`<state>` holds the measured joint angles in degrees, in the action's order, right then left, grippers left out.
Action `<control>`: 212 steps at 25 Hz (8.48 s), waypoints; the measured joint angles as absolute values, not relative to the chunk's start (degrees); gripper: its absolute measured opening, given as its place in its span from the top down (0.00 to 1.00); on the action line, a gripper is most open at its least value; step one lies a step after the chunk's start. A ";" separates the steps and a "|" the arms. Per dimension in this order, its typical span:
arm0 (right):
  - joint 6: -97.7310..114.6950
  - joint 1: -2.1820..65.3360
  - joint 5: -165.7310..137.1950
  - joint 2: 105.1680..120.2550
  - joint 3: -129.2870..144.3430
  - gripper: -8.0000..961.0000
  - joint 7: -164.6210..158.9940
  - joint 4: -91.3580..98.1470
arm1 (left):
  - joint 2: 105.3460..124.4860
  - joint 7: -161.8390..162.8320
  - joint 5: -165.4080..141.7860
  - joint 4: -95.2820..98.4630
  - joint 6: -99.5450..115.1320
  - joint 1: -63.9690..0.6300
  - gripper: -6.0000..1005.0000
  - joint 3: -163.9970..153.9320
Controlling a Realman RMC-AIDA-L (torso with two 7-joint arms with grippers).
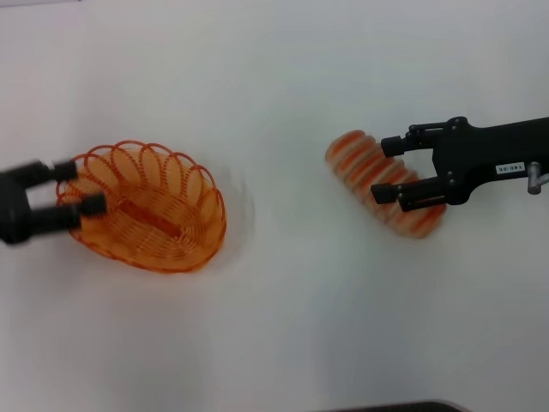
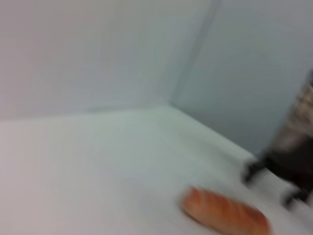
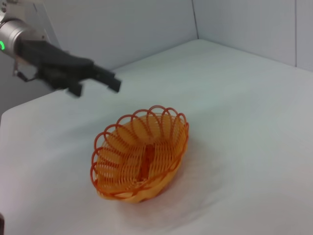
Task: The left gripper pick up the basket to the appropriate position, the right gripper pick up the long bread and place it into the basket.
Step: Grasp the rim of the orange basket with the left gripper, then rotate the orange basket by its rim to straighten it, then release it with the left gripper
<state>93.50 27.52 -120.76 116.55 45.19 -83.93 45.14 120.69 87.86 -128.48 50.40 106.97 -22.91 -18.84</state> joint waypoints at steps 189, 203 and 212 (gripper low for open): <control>87.04 30.64 -116.30 119.35 29.02 0.13 -85.70 45.26 | 124.18 157.33 -136.56 51.62 73.15 -28.66 0.77 -44.28; 87.10 30.87 -116.10 119.36 29.63 0.13 -86.05 45.26 | 124.08 157.21 -136.88 53.78 74.67 -28.23 0.57 -44.39; 86.79 30.93 -115.71 119.44 29.57 0.13 -85.76 45.26 | 124.10 156.63 -136.66 55.47 75.64 -27.85 0.43 -44.38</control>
<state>86.79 30.93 -115.71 119.44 29.57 -85.76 45.26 124.10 156.63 -136.66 55.47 75.64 -27.85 -44.38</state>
